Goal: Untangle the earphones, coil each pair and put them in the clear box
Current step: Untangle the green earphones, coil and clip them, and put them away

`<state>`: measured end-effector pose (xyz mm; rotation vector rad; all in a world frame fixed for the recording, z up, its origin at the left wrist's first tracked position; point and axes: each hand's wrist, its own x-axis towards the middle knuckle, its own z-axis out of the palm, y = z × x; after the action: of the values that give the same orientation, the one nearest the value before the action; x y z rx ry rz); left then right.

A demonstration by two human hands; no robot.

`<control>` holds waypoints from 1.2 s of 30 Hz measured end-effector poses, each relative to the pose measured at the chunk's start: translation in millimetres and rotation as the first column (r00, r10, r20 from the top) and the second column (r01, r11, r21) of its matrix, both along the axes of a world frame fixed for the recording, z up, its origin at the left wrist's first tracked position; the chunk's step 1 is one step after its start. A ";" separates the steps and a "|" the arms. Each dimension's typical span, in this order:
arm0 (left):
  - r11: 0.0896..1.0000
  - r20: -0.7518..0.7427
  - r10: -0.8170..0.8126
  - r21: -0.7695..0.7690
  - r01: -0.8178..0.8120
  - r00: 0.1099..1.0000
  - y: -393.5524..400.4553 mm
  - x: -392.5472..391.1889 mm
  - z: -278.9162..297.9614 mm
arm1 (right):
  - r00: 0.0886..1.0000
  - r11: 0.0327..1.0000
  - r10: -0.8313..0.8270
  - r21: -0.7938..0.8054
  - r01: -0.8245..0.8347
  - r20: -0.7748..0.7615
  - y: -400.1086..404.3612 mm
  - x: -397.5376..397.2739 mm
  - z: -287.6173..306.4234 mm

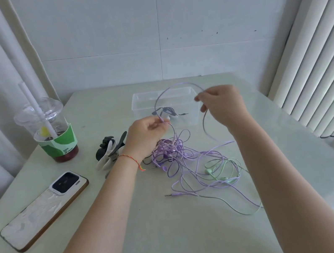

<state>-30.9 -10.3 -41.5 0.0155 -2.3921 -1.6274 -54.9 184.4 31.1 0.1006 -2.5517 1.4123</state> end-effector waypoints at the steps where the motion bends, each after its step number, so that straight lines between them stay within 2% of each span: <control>1: 0.999 -0.040 0.014 0.041 -0.013 0.999 1.9 0.4 4.2 | 0.998 0.997 0.012 0.080 -0.017 0.056 0.1 -3.2 -4.6; 5: 0.975 -0.116 0.143 0.189 -0.120 0.983 5.5 5.8 24.5 | 0.990 0.965 0.024 0.254 -0.060 0.139 -3.1 -9.0 -16.5; 8: 0.963 -0.073 0.180 0.216 -0.161 0.981 -0.2 9.6 31.6 | 0.996 0.973 0.030 0.225 -0.047 0.078 -3.9 -11.4 -17.1; 12: 0.983 0.014 0.149 0.103 -0.150 0.989 -4.9 10.6 27.6 | 0.998 0.959 0.014 0.283 -0.028 0.054 -0.8 -9.8 -15.5; 15: 0.999 0.042 0.014 0.033 -0.016 0.999 -6.2 10.4 24.8 | 0.994 0.923 0.014 0.382 -0.056 0.111 -1.0 -7.5 -16.7; 17: 0.995 0.056 -0.053 -0.086 0.058 0.997 -5.3 10.9 24.5 | 0.997 0.910 0.002 0.414 -0.032 0.073 -2.3 -5.5 -17.2; 20: 0.959 0.071 -0.099 -0.259 0.114 0.993 -0.9 12.0 24.8 | 0.986 0.917 0.148 0.384 -0.109 -0.074 -6.0 0.1 -11.5; 22: 0.947 0.077 -0.136 -0.282 0.152 0.988 1.4 12.6 25.5 | 0.951 0.873 0.300 0.425 -0.241 -0.077 -9.2 3.8 -8.0; 25: 0.962 0.047 -0.178 -0.200 0.184 0.983 4.5 14.5 27.2 | 0.922 0.815 0.388 0.464 -0.348 0.010 -13.8 7.6 -9.6; 27: 0.980 -0.010 -0.180 -0.091 0.179 0.984 5.6 12.4 26.6 | 0.923 0.825 0.384 0.443 -0.351 0.015 -15.8 8.8 -9.9; 31: 0.944 -0.012 -0.238 0.234 0.234 0.971 19.0 11.2 26.0 | 0.936 0.912 0.351 0.228 -0.341 -0.007 -15.2 7.4 -5.8; 34: 0.885 0.000 -0.380 0.291 0.363 0.925 31.7 14.7 22.8 | 0.951 0.936 0.310 0.174 -0.306 0.004 -13.4 8.5 -2.5; 36: 0.892 0.060 -0.416 0.222 0.394 0.907 31.9 19.6 24.7 | 0.969 0.947 0.248 0.208 -0.245 0.010 -10.6 6.2 -3.2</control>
<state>-11.3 21.6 -16.8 -0.3990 -2.4087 -2.1023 -48.7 173.8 27.9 0.4804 -2.7421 1.2075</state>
